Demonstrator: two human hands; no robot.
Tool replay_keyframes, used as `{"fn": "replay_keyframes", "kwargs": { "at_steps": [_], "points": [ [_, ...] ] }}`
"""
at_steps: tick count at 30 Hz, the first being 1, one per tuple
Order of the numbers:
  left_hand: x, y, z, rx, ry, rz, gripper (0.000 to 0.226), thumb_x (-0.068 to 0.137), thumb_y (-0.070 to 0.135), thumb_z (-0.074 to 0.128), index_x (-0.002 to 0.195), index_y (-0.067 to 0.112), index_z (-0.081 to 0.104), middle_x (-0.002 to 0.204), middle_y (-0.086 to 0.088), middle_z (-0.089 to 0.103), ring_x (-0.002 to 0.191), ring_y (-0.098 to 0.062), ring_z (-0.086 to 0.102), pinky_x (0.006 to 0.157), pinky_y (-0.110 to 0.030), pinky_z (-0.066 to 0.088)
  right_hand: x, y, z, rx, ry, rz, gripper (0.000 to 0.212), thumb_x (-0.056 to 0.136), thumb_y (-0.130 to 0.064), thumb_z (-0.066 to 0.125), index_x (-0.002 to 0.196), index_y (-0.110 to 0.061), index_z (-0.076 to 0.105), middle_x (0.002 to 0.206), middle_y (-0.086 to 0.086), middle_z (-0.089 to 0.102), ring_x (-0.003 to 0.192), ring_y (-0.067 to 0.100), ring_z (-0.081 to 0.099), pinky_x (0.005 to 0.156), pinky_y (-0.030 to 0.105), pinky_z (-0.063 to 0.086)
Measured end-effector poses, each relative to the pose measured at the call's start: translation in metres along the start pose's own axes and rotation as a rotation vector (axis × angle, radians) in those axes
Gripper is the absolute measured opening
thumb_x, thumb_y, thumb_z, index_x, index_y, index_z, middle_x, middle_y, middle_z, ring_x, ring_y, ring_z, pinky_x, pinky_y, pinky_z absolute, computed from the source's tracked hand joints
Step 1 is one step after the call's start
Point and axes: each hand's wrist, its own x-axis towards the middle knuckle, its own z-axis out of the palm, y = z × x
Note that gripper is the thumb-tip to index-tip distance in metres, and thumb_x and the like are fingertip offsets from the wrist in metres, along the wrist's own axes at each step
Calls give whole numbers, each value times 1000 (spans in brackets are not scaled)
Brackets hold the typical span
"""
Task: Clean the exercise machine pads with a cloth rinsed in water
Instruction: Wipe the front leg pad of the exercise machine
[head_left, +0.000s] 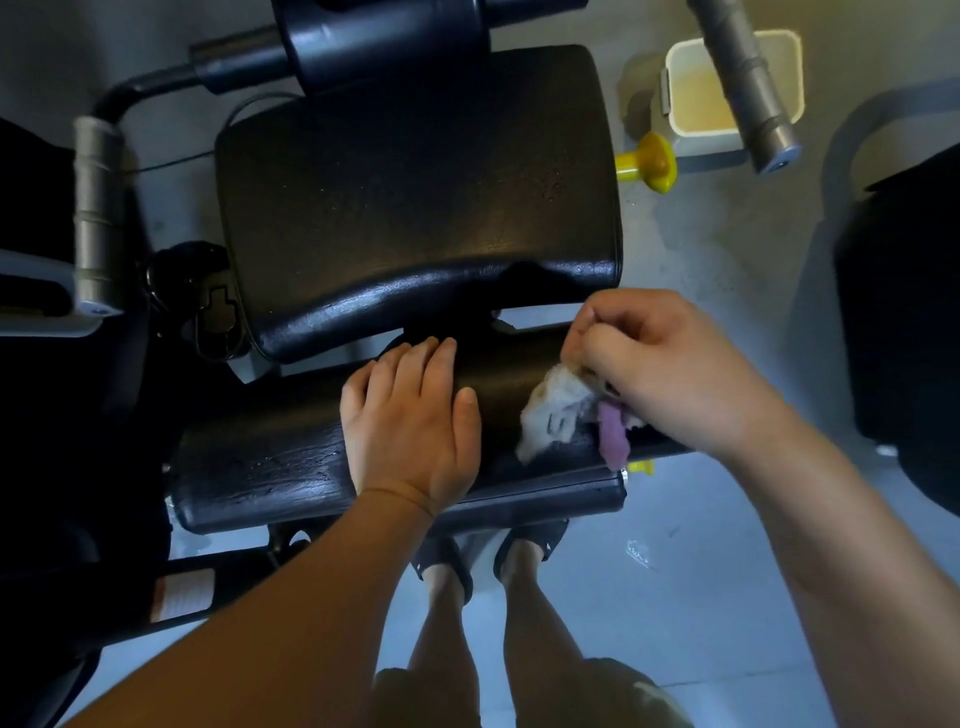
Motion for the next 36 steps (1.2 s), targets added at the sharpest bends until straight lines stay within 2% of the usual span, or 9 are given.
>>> {"fn": "replay_keyframes", "kwargs": {
  "at_steps": [3,6,11,13,16,20,27,33,36],
  "points": [
    [0,0,0,-8,2,-4,53,100,44,31,144,21,53,143,1,57,132,-21,48,112,-45,31,10,13,9,-433,151,-95,16,92,-33,64,107,-28,60,110,-7,56,74,13,60,67,26,47],
    [0,0,1,-9,9,-8,54,100,43,31,143,21,54,142,1,58,131,-21,49,112,-45,32,11,28,27,-631,314,-235,26,94,-35,67,114,-22,57,120,2,44,85,23,56,64,32,48],
    [0,0,2,-21,27,6,54,100,43,29,142,20,55,139,0,59,128,-21,50,109,-46,34,-12,39,39,-734,231,-260,67,82,-60,67,131,-15,60,140,2,43,122,24,45,96,33,48],
    [0,0,2,-26,38,8,53,100,42,30,141,19,55,138,0,60,128,-21,51,109,-46,34,-17,48,42,-717,232,-287,63,86,-44,73,139,-13,58,146,5,44,125,27,44,99,40,52],
    [0,-1,3,-25,54,11,54,99,41,31,141,19,56,138,0,60,128,-21,51,109,-46,34,-10,60,42,-663,357,-343,43,97,-12,65,140,-10,60,145,10,50,122,32,50,91,48,57],
    [0,-1,4,-31,61,20,54,99,41,32,141,18,56,139,-1,60,128,-21,51,109,-46,35,13,55,51,-675,541,-257,38,97,-7,59,136,-6,62,139,16,52,118,37,54,92,45,55],
    [0,-1,3,-12,48,16,55,99,42,31,141,17,56,139,-2,60,128,-22,51,108,-46,35,46,21,76,-663,231,-381,42,94,-7,60,135,-17,63,132,6,61,119,26,58,105,36,46],
    [0,-3,2,-15,20,15,56,99,43,30,144,20,54,142,0,57,132,-21,48,111,-44,32,55,26,52,-710,287,-188,34,92,-1,57,119,-15,72,115,8,61,100,29,62,88,45,56],
    [0,-4,4,-11,8,13,56,100,44,30,144,20,53,143,0,57,133,-21,47,112,-44,31,56,19,65,-699,287,-235,31,92,-3,59,116,-16,73,115,7,63,104,28,61,90,41,55]
  ]
}}
